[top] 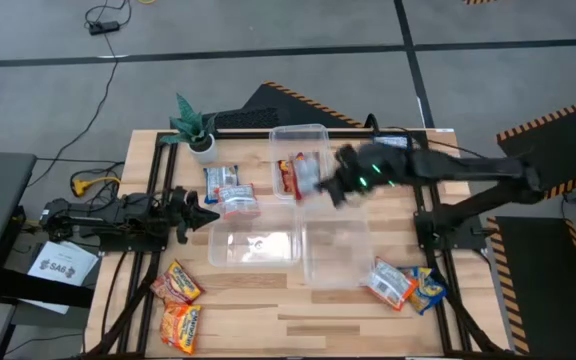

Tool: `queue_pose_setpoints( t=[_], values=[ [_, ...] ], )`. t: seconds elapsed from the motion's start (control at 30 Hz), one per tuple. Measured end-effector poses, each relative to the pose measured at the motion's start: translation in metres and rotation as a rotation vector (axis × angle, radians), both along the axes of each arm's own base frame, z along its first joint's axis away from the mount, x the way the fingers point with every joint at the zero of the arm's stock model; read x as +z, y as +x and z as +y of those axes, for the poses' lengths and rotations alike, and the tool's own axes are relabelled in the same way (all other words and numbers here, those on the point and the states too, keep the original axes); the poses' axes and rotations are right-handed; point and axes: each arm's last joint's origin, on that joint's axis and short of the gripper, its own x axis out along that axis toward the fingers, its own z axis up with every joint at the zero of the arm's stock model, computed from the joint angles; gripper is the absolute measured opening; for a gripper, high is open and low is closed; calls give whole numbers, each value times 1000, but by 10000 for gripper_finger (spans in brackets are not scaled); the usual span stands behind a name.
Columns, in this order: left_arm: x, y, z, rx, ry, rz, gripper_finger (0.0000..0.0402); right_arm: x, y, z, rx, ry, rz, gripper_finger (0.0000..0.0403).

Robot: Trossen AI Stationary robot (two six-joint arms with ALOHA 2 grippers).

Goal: Sort Maruchan noodles
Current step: Put the right red noodle pack into the top transparent bin

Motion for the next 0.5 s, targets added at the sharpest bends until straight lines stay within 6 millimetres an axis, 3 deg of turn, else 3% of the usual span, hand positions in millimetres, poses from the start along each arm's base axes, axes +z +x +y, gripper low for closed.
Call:
queue_pose_setpoints(
  t=[0.1,0.23,0.33,0.5],
  values=[
    [2,0,0,0,-152,-30,0,-24,11,-43,-138,13,96,0],
    [6,0,0,-20,-245,-80,0,-56,19,-81,-249,88,214,9],
    [12,-1,0,-27,-267,-131,0,-68,25,-94,-247,136,216,40],
    [32,-7,1,2,-192,-188,0,-66,31,-97,-208,169,142,116]
  ],
)
